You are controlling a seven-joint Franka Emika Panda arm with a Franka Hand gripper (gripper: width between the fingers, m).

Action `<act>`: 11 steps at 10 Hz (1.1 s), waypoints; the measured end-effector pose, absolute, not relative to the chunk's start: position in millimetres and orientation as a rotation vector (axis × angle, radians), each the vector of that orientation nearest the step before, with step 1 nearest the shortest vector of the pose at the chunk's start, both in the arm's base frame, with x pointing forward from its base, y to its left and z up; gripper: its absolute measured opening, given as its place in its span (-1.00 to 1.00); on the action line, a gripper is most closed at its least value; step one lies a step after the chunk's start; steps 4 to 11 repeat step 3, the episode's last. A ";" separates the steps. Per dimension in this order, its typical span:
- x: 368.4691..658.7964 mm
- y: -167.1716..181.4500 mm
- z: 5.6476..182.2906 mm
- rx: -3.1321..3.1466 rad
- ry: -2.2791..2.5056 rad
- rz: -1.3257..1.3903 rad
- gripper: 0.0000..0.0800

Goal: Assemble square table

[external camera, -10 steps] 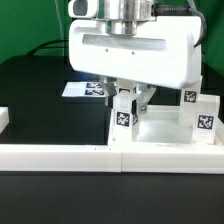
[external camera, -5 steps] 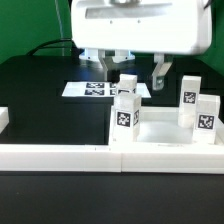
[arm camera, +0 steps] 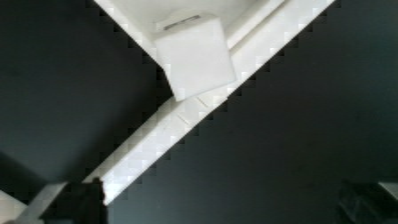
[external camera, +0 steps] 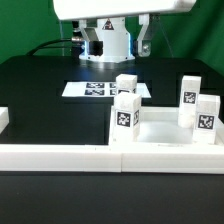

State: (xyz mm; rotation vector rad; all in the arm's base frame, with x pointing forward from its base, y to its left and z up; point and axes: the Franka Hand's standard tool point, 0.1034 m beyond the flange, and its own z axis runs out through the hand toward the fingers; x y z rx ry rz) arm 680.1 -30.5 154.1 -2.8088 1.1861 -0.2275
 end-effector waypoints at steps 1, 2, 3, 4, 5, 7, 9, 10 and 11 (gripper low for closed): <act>680.3 -30.9 154.4 -2.808 1.187 -0.229 0.62; 680.1 -30.9 153.9 -2.809 1.187 -0.228 0.62; 680.1 -30.9 153.7 -2.809 1.187 -0.227 0.62; 680.1 -30.9 153.7 -2.809 1.187 -0.227 0.62; 680.1 -30.9 153.7 -2.809 1.187 -0.227 0.62; 680.1 -30.9 153.7 -2.809 1.187 -0.227 0.62; 680.1 -30.9 153.7 -2.809 1.187 -0.227 0.62; 680.1 -30.9 153.7 -2.809 1.187 -0.227 0.62; 680.1 -30.9 153.7 -2.809 1.187 -0.227 0.62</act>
Offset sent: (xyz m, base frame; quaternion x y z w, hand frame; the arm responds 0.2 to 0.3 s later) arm 0.0000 0.0000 0.0000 0.0000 0.0000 0.0000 1.0000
